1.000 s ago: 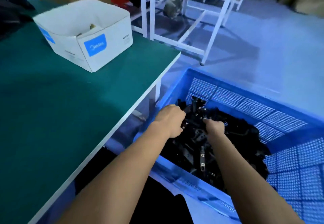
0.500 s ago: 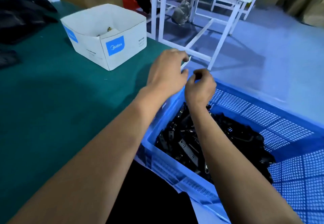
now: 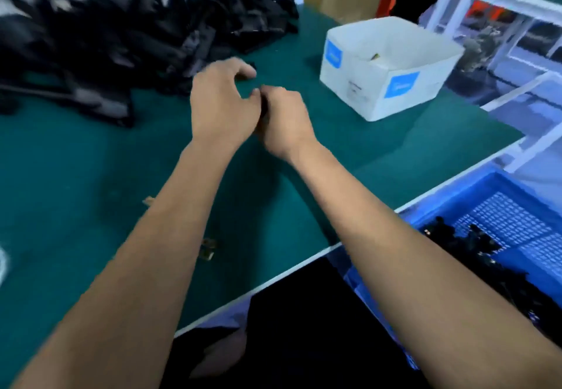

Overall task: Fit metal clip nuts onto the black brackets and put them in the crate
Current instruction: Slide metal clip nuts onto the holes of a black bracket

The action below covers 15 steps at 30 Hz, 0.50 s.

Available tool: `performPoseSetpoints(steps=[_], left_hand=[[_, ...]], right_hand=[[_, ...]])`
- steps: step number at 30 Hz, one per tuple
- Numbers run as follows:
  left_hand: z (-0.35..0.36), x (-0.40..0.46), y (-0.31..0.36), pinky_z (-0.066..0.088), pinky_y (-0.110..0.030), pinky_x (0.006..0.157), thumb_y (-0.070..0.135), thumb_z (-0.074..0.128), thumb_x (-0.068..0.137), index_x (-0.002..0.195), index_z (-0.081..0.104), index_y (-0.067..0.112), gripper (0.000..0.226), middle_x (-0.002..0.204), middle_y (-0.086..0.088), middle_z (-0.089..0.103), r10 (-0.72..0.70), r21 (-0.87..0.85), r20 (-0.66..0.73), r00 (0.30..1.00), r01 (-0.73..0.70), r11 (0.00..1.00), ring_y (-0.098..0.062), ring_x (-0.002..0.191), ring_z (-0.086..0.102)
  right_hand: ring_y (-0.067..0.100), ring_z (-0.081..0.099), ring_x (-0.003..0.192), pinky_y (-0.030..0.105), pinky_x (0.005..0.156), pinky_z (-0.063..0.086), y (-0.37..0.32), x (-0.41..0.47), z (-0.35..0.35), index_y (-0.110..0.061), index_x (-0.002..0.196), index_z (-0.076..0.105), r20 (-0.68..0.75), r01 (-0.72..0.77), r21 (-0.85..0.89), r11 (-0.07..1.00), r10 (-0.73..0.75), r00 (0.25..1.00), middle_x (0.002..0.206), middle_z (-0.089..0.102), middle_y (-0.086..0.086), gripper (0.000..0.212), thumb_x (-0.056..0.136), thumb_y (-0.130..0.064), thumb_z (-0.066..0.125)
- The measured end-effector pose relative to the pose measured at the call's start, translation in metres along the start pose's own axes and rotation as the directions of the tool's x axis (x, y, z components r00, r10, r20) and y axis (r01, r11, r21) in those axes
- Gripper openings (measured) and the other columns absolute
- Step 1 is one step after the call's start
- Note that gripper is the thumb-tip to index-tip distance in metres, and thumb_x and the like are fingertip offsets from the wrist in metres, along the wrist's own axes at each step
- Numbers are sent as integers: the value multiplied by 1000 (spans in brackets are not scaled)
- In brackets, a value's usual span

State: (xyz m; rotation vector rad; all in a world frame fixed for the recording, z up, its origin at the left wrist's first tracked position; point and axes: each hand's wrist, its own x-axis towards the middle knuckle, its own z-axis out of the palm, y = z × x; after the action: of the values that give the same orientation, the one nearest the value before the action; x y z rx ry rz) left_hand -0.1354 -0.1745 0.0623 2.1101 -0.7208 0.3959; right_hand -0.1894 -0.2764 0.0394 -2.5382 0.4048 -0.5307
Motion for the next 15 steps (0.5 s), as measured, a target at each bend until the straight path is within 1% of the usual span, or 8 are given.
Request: performPoseSetpoints(steps=[1,4,7,8,10,11,13,15], left_hand=[[-16,0,-15,52,-29,96,18,69,85,110,75,18,25,110,5,74,-45,12,-34,998,45,999,-12,105,66],[-67,-3,-60,53,-24,91,17,69,88,107,75,19,20,102,8,73,-180,46,-149,972,189,981,-9,98,67],[-107,-12,-106,54,-29,91,17,66,85,103,76,18,21,96,7,74,-332,28,-296,896,355,934,-12,93,68],[-115,-17,-119,54,-29,90,18,64,84,102,76,18,21,94,8,73,-381,12,-338,860,409,913,-12,92,68],[-123,-27,-142,51,-23,89,19,63,83,101,75,18,21,91,11,70,-453,-7,-391,802,489,872,-12,92,68],[-125,-30,-150,48,-19,87,19,64,83,100,74,18,20,90,11,68,-480,-29,-394,784,511,859,-11,92,68],[-127,-32,-165,48,-17,86,17,64,83,101,73,16,20,90,10,68,-542,-104,-378,751,547,830,-12,93,68],[-128,-30,-175,54,-26,92,17,62,80,100,72,14,22,92,6,71,-627,-234,-345,698,583,778,-17,92,71]], right_hand=[[39,66,89,39,71,48,-13,6,14,-19,89,62,73,37,4,999,-38,997,93,73,13,5,89,-21,57],[34,64,110,35,86,48,-53,21,57,-20,119,65,220,118,16,993,-119,968,116,69,8,31,90,-29,68],[36,48,130,42,103,47,-91,29,94,-27,153,40,282,262,4,965,-253,925,142,46,11,69,92,-41,71],[37,40,136,45,106,46,-101,31,105,-32,159,29,305,303,-27,953,-280,910,150,38,11,77,93,-45,69],[39,25,145,49,106,44,-120,37,123,-43,161,15,365,357,-73,931,-309,878,161,23,12,80,97,-49,62],[38,22,145,49,106,44,-128,41,131,-46,161,16,386,375,-86,923,-316,867,161,24,11,75,99,-50,59],[35,27,140,47,106,45,-139,46,144,-43,157,34,385,371,-89,924,-312,869,147,40,10,63,99,-54,57],[32,37,133,39,105,42,-144,50,151,-35,144,57,307,299,-28,954,-277,911,134,52,7,50,97,-52,64]])
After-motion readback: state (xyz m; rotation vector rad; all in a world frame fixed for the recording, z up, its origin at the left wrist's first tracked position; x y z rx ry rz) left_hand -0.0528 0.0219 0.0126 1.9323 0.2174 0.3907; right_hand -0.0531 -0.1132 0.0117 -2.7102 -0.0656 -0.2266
